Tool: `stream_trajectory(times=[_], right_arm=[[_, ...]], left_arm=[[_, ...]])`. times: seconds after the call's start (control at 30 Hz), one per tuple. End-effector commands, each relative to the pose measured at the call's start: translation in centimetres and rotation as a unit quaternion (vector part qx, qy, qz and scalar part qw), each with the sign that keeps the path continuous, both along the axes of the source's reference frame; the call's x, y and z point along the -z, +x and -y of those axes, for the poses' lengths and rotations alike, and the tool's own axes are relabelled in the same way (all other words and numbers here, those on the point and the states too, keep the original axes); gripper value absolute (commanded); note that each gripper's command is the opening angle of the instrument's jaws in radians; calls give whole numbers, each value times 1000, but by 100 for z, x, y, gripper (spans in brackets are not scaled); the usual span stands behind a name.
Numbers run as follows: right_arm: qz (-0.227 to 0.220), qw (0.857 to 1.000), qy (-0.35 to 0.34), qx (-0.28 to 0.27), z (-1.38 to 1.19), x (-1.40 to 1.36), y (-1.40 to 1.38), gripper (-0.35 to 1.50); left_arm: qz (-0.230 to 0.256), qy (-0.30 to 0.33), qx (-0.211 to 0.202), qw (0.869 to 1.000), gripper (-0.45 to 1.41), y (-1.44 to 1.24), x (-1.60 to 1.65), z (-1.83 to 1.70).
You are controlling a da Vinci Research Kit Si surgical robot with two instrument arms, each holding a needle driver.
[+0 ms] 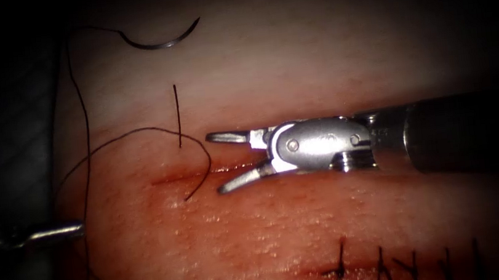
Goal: Wound Closure
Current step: Use the right gripper to adjust the length of suture in the left tool, then wrap the suture counter-clockwise twice around the gripper.
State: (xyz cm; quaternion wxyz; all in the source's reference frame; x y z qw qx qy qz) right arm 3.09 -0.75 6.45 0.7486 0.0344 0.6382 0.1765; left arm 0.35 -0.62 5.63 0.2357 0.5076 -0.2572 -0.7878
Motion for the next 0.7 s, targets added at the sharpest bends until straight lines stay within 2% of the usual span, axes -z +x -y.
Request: stream_trajectory(times=[0.03, 0.17, 0.23, 0.3, 0.33, 0.37, 0.4, 0.53, 0.7], right_arm=[[5, 1000, 5, -6, -8, 3, 1, 148], [-1, 1000, 19, -9, -23, 18, -1, 141], [-14, 1000, 17, -4, -31, 22, 3, 116], [-32, 999, 13, 22, -39, 25, 12, 17], [-39, 999, 14, 29, -41, 25, 16, -16], [-42, 999, 15, 30, -44, 25, 22, -30], [-47, 998, 8, 33, -48, 24, 31, -35], [-65, 997, 6, 39, -56, 19, 53, -35], [-83, 995, -3, 55, -71, -6, 86, -35]], left_arm=[[-1, -5, -3, 1000, -45, -6, -5, -1], [-6, -23, -8, 1000, -45, -5, -3, 2], [-11, -38, -12, 999, -45, -6, -1, 7], [-11, -51, -17, 998, -45, -8, 2, 12], [-10, -54, -19, 998, -45, -8, 4, 13], [-8, -57, -21, 998, -45, -9, 5, 15], [-8, -64, -24, 998, -45, -9, 9, 18], [-3, -75, -30, 997, -45, -11, 16, 26], [5, -90, -40, 995, -45, -12, 29, 33]])
